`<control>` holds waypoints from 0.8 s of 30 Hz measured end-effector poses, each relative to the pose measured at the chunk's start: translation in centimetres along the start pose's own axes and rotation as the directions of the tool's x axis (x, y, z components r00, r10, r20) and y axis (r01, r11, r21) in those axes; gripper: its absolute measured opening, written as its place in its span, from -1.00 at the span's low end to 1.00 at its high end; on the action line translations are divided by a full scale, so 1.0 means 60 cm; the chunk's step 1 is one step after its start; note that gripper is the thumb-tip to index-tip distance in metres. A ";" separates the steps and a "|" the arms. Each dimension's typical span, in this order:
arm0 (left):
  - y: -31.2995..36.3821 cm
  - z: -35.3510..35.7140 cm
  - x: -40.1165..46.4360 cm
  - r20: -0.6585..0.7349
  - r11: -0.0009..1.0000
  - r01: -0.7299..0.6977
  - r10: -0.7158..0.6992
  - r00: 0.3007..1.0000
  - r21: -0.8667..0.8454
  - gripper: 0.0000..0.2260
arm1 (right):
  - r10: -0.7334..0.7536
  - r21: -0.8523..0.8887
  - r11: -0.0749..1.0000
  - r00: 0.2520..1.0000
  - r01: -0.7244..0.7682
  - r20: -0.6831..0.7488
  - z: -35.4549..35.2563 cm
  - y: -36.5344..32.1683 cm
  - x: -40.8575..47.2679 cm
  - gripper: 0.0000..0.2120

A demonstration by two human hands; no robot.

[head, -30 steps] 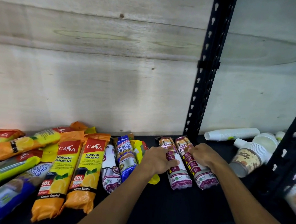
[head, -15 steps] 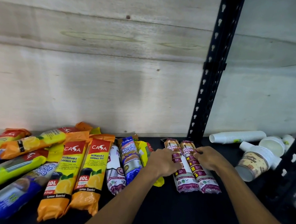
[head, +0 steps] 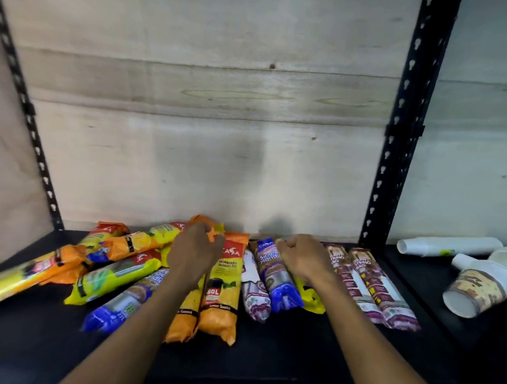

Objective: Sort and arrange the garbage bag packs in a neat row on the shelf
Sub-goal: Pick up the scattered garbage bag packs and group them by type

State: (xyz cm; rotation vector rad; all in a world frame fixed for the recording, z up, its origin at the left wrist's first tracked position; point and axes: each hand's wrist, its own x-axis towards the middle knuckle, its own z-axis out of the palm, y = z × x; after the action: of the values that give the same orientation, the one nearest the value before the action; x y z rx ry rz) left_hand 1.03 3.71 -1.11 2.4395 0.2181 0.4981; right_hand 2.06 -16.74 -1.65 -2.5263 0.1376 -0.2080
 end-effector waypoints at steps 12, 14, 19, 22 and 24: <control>-0.075 -0.018 0.008 0.159 0.984 0.141 -0.158 0.975 0.113 -0.68 | 0.138 -0.121 0.985 0.984 -0.124 0.110 0.147 -0.123 -0.004 -0.21; -0.074 -0.014 0.011 0.153 0.981 0.163 -0.178 0.972 0.107 -0.71 | 0.126 -0.093 0.989 0.987 -0.118 0.097 0.154 -0.125 0.000 -0.20; -0.077 -0.015 0.011 0.148 0.987 0.160 -0.160 0.976 0.009 -0.73 | 0.045 0.004 0.999 0.997 -0.045 0.068 0.157 -0.122 0.004 -0.31; -0.075 -0.018 0.002 0.131 0.987 0.136 -0.124 0.984 -0.088 -0.68 | 0.038 0.054 0.998 0.998 -0.040 0.041 0.156 -0.121 0.000 -0.34; -0.076 -0.019 -0.005 0.104 0.979 0.133 -0.119 0.987 -0.152 -0.66 | 0.027 0.096 0.995 0.999 -0.029 0.021 0.153 -0.122 -0.007 -0.40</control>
State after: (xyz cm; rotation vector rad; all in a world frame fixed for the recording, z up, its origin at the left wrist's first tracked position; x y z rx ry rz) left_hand 0.13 7.85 -3.18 2.2711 0.2807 0.3303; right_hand 3.69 -5.58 -4.95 -2.4287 0.1512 -0.1748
